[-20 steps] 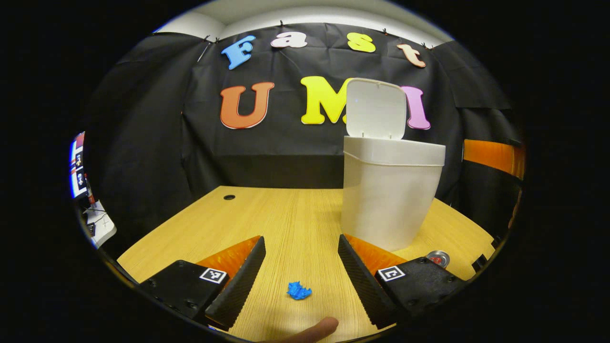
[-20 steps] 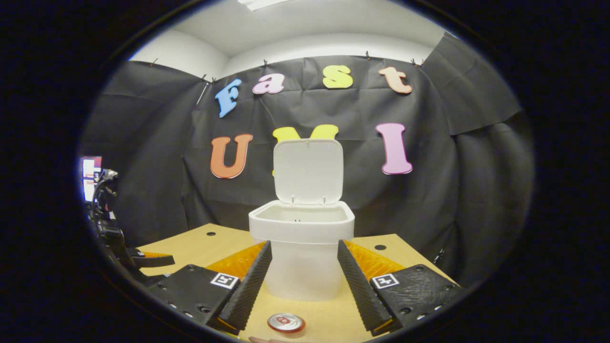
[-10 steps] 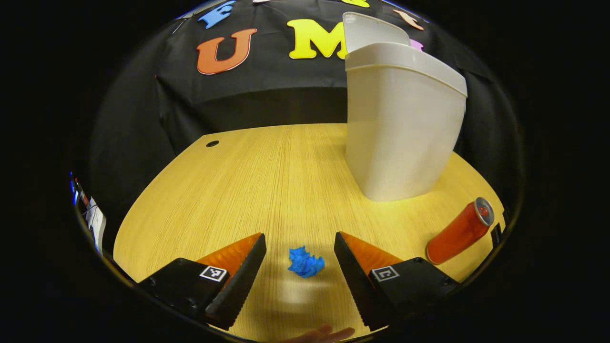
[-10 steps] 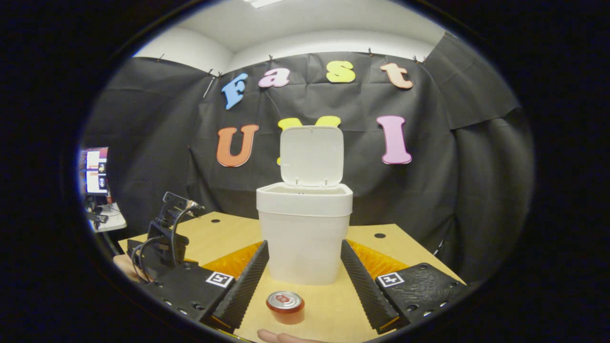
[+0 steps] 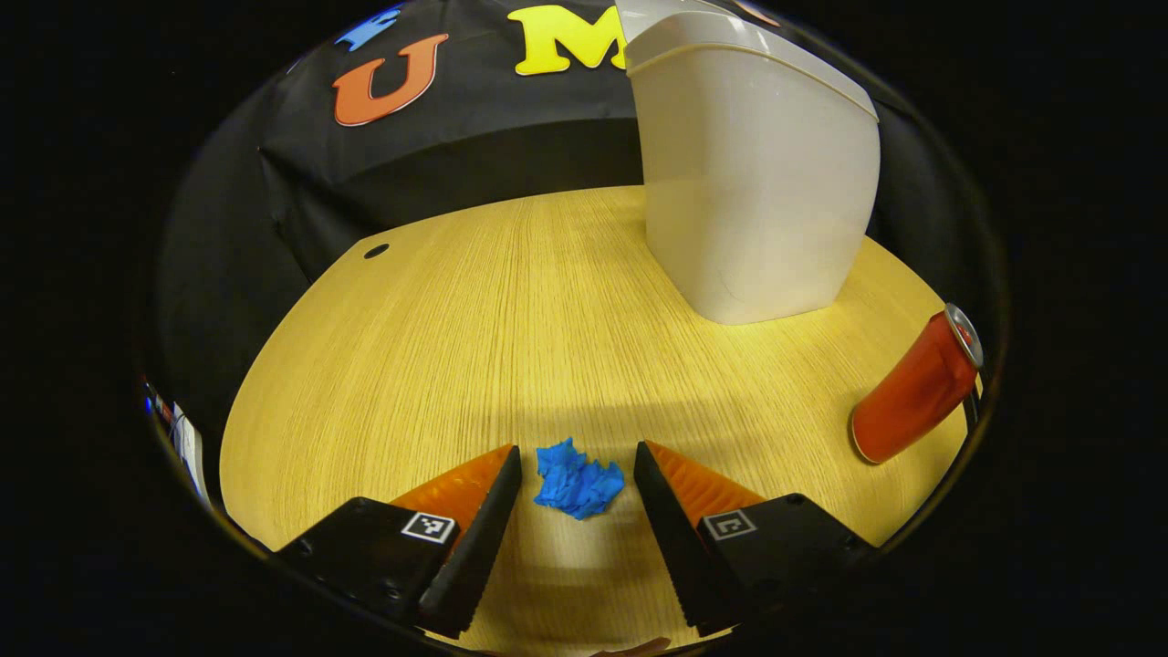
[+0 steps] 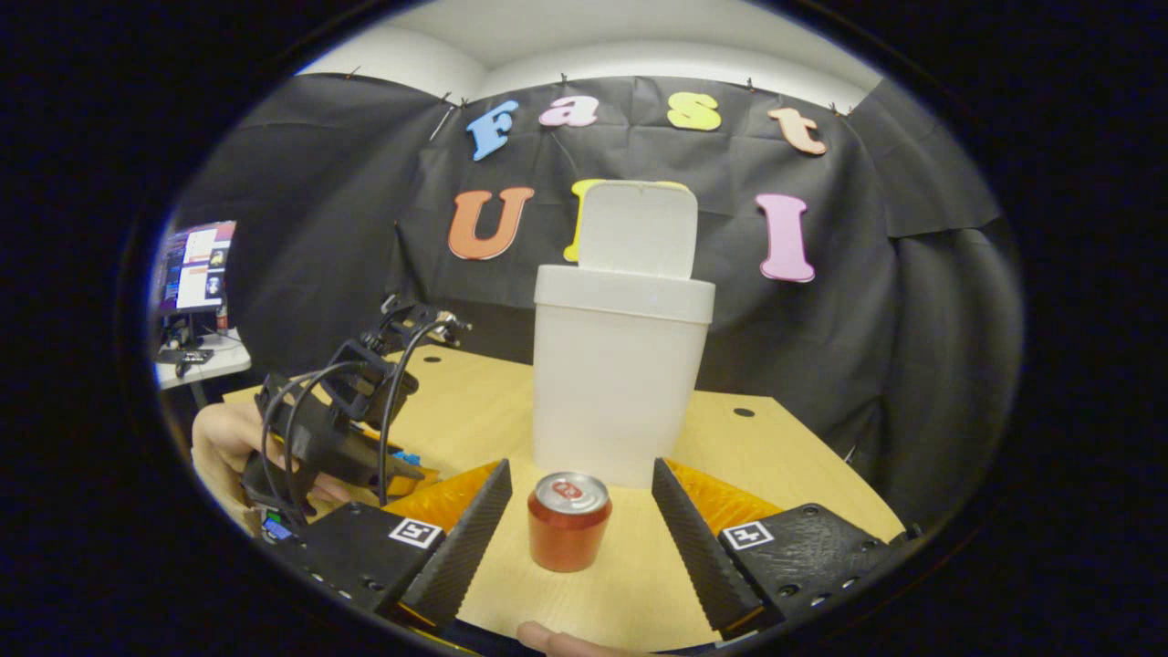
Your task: Press the lid of the desktop garbage bin to open it, pick up the crumpled paper on the desktop and throw it into the bin, then pick up the pop can on the desktop and drop it into the bin, and finally close the garbage bin lid.
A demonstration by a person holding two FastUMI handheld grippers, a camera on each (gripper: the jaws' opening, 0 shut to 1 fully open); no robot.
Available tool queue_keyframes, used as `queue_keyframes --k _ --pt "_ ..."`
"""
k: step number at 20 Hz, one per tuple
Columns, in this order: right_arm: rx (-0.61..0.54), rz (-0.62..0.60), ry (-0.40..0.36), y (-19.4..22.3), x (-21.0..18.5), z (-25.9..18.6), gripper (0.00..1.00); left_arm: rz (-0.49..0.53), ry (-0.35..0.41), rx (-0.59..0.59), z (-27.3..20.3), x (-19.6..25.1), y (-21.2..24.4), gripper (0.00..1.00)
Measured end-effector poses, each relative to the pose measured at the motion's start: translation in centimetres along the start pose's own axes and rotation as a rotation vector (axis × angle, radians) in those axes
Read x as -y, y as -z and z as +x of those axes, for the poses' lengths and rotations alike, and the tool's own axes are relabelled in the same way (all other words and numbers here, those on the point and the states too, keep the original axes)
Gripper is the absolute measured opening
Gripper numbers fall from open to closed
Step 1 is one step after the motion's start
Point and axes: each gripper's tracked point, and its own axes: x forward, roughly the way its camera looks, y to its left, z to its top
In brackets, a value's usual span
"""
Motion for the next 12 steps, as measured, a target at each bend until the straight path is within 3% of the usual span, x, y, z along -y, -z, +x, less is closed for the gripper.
queue_keyframes --k 1,4,6,10,12 --pt "-0.026 -0.003 -0.007 1.1 -0.1 0.0 0.98 0.006 0.007 -0.005 -0.2 0.2 0.1 0.81" --pt "-0.095 0.017 -0.008 4.1 0.0 0.2 0.98 0.009 0.033 -0.009 -0.6 1.2 0.5 0.63" --pt "-0.132 0.019 -0.007 5.7 0.0 0.4 0.96 0.012 0.040 -0.015 -0.6 1.4 0.5 0.55" --pt "-0.162 0.042 0.003 6.9 0.6 1.4 0.98 0.018 0.022 -0.017 -0.7 1.0 0.4 0.52" --pt "-0.174 0.060 0.003 7.2 0.5 2.0 0.96 0.022 0.015 -0.009 -0.8 0.9 0.2 0.42"
